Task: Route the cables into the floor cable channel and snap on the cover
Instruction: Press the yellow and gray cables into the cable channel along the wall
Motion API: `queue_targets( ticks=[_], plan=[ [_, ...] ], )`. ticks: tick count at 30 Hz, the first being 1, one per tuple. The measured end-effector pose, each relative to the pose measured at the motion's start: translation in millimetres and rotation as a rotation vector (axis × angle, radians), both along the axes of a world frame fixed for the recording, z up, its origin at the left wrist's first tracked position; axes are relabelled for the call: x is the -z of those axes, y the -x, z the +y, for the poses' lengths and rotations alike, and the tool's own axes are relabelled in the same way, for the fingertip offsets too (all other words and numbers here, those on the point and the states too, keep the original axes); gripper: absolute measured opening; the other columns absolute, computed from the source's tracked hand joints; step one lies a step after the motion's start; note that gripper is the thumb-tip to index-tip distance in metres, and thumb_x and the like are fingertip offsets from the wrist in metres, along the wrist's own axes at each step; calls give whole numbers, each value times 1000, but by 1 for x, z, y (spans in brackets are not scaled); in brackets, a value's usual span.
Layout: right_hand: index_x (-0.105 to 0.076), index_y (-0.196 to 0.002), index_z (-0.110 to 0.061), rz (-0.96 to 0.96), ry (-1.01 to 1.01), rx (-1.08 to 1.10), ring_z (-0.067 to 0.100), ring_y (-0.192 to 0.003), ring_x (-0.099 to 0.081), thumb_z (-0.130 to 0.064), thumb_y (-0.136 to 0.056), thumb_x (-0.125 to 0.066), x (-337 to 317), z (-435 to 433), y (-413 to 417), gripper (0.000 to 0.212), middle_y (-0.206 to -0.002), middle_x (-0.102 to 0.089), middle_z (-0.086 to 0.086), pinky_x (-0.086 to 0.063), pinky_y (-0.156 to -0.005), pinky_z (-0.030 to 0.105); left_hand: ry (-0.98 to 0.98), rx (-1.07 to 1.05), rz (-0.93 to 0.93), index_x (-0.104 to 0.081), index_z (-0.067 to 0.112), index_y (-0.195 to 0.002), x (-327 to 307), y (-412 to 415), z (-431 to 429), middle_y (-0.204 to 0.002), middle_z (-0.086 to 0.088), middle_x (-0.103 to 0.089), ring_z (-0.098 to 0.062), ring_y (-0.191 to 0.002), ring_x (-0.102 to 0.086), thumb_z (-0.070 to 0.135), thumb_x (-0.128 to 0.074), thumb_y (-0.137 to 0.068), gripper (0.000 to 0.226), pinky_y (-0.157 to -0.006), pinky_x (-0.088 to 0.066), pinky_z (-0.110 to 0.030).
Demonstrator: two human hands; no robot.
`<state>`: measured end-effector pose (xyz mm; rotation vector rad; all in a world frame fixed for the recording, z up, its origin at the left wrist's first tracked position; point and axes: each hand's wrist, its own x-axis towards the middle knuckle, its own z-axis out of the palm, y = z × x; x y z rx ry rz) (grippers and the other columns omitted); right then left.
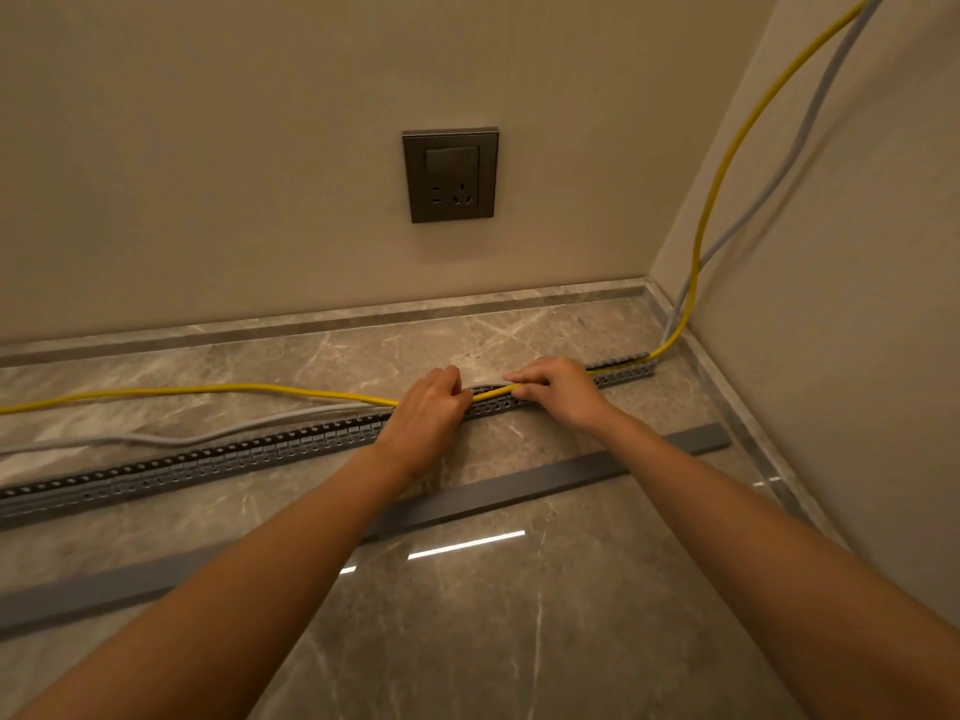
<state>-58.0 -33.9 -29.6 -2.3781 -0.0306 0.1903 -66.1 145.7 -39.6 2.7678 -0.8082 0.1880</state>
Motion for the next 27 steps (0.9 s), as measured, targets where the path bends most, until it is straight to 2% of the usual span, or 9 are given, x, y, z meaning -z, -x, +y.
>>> queue_targets(
  ticks=[1,3,5,7,9,10,13,20,27],
  plan=[
    [-65,-114,-1,3,-18,18,15,-92,-54,-7,-85,-62,0,0,0,29,-114,-68,18,-38,-71,14,-25,8,18,-59,-5,-95,-1,1,-1,-93,-19,-56,-32,-85,-52,9,-49,-94,17,-72,-42,-41],
    [-66,-112,-1,2,-38,46,14,-92,-55,-7,-84,-63,1,1,0,28,-114,-68,18,-37,-62,1,-28,23,53,-66,-9,-96,0,2,-3,-90,-25,-62,-39,-83,-59,0,-61,-84,16,-66,-48,-41],
    [-67,-111,-1,0,-52,75,19,-100,-59,-6,-85,-63,2,2,1,27,-116,-68,17,-38,-61,5,-76,-3,80,-69,-5,-89,-2,-1,-4,-85,-24,-65,-38,-77,-61,-2,-68,-76,14,-60,-49,-39],
    [-67,-111,-2,-6,-58,93,18,-105,-60,-3,-85,-61,0,2,1,27,-117,-68,15,-36,-71,9,-54,-33,16,-65,-1,-101,-3,-6,-7,-101,-20,-62,-35,-89,-58,6,-62,-85,18,-72,-48,-41],
    [-68,-110,-3,-11,-53,85,12,-100,-57,-2,-84,-61,-1,2,2,27,-116,-69,14,-33,-75,7,-13,-117,117,-51,3,-125,-6,-8,-8,-123,-18,-54,-34,-109,-53,16,-51,-94,34,-90,-45,-43],
    [-68,-110,-4,-12,-46,82,10,-99,-56,-2,-83,-63,-2,2,3,27,-116,-69,13,-34,-78,8,-10,-135,157,-47,4,-129,-6,-11,-6,-127,-17,-53,-34,-113,-53,20,-49,-95,38,-93,-45,-44],
    [-69,-108,-4,-22,-69,115,13,-99,-58,-1,-79,-67,-1,4,5,29,-114,-69,12,-38,-85,17,-32,-143,203,-56,5,-120,-7,-16,0,-120,-16,-56,-31,-107,-55,25,-50,-95,33,-88,-45,-39],
    [-73,-98,-5,0,-96,169,11,-86,-57,0,-75,-71,0,6,0,24,-102,-73,13,-43,-80,22,-2,-185,405,-58,4,-108,-14,-30,0,-117,-18,-59,-30,-107,-54,20,-58,-91,24,-86,-44,-36],
    [-74,-92,0,-24,-112,247,13,-79,-57,1,-73,-73,1,11,-4,19,-94,-74,17,-42,-73,23,72,-266,370,-61,2,-99,-18,-27,-4,-111,-17,-62,-31,-102,-56,15,-63,-87,17,-83,-46,-38]
  ],
)
